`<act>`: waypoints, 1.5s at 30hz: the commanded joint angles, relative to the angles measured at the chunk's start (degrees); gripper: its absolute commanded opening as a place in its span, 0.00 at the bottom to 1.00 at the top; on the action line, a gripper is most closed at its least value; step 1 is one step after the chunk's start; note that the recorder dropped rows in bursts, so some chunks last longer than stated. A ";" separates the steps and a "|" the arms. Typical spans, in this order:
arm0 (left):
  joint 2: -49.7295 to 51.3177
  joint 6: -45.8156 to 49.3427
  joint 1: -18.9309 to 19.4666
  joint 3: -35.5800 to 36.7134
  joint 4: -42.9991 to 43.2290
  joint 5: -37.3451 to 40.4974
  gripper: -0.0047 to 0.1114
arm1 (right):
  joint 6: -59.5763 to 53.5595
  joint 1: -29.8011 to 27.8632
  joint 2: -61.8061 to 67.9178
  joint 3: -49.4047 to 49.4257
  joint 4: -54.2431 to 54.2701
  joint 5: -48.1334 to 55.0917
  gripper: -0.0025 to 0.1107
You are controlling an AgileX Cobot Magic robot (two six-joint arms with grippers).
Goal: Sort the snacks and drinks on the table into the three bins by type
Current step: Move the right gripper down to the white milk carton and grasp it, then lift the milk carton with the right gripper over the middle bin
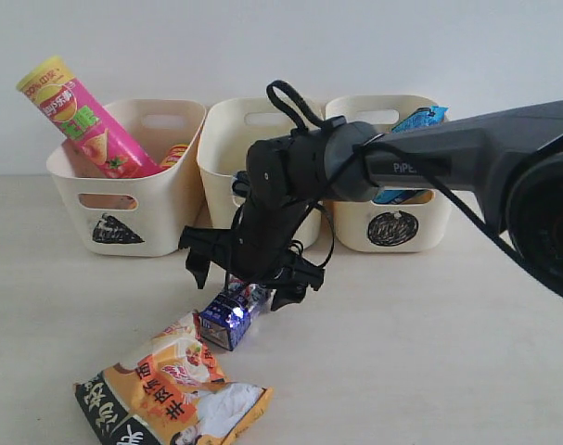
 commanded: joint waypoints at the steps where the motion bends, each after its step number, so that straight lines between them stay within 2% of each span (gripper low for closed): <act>1: -0.13 0.29 0.00 0.18 0.10 -0.17 0.08 | -0.28 0.05 -0.05 -0.30 -0.16 -0.13 0.48; 3: -0.13 0.29 0.00 0.18 0.10 -0.17 0.08 | -0.28 -0.05 -0.05 -0.30 -0.16 0.96 0.34; 5: -0.13 0.29 0.00 0.18 0.10 -0.17 0.08 | -0.86 -0.05 -0.05 -0.30 -0.16 2.28 0.15; 7: -0.13 0.29 0.00 0.18 0.10 -0.17 0.08 | -2.17 -0.05 -0.05 -0.30 -0.16 3.53 0.02; 17: -0.13 0.29 0.00 0.18 0.10 -0.17 0.08 | -6.58 -0.05 -3.36 -0.30 -1.08 5.49 0.02; 28: -0.13 0.29 0.00 0.18 0.10 -0.17 0.08 | -24.57 -0.05 -13.09 -0.30 1.57 8.71 0.02; 38: -0.13 0.29 0.00 0.18 0.10 -0.17 0.08 | -31.81 -0.05 -22.75 -0.30 -2.50 -3.62 0.02; 45: -0.13 0.29 0.00 0.18 0.10 -0.17 0.08 | -33.47 -0.05 -22.18 -0.30 -11.97 -12.47 0.02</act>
